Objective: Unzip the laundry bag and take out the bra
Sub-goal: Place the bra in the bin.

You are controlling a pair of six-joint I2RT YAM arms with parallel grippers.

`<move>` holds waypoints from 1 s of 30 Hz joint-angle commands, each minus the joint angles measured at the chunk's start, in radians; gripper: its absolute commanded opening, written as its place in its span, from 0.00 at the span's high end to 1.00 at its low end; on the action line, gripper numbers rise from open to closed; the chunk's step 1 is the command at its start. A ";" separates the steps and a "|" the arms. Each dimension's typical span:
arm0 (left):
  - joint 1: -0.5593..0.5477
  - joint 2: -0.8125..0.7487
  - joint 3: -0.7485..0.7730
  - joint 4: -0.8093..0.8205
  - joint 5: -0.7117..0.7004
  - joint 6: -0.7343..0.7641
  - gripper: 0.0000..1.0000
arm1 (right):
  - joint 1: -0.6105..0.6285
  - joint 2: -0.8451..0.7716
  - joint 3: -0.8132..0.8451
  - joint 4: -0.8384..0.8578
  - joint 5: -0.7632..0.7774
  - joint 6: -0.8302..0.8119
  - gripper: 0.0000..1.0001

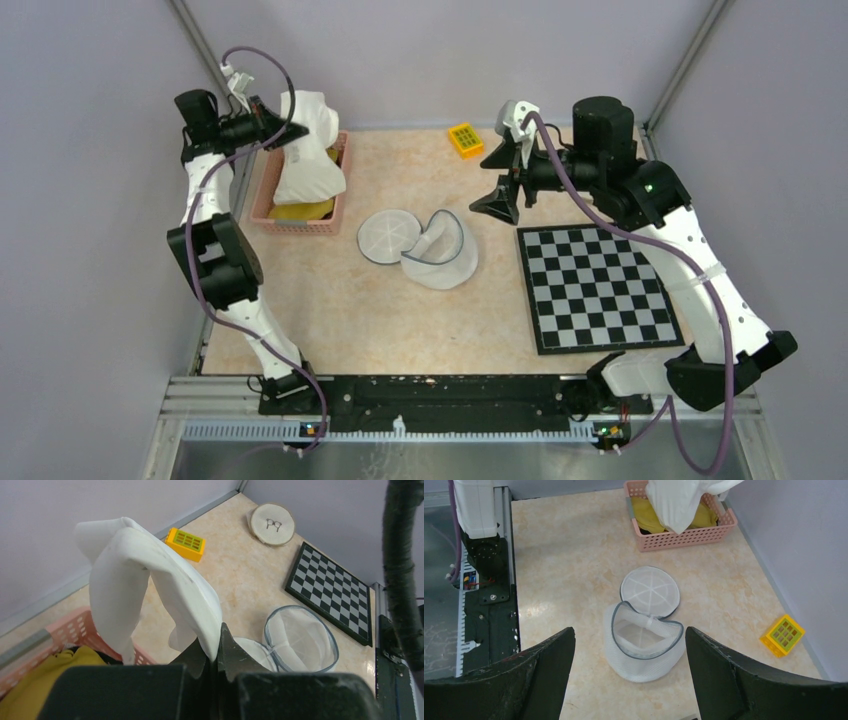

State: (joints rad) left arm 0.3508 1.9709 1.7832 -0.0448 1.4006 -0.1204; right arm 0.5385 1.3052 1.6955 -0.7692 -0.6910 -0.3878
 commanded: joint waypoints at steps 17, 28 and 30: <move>0.028 0.121 0.150 -0.959 -0.132 0.831 1.00 | -0.005 -0.014 -0.017 0.034 -0.022 0.014 0.21; 0.020 0.276 0.293 -0.955 -0.193 0.830 1.00 | -0.005 0.004 -0.025 0.025 -0.024 0.000 0.21; 0.015 0.296 0.312 -0.929 -0.208 0.807 1.00 | -0.005 0.005 -0.027 0.023 -0.024 -0.004 0.21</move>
State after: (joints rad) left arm 0.3717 2.2383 2.0308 -0.9806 1.2102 0.6811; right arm 0.5385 1.3052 1.6749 -0.7696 -0.7021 -0.3824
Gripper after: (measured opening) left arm 0.025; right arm 0.789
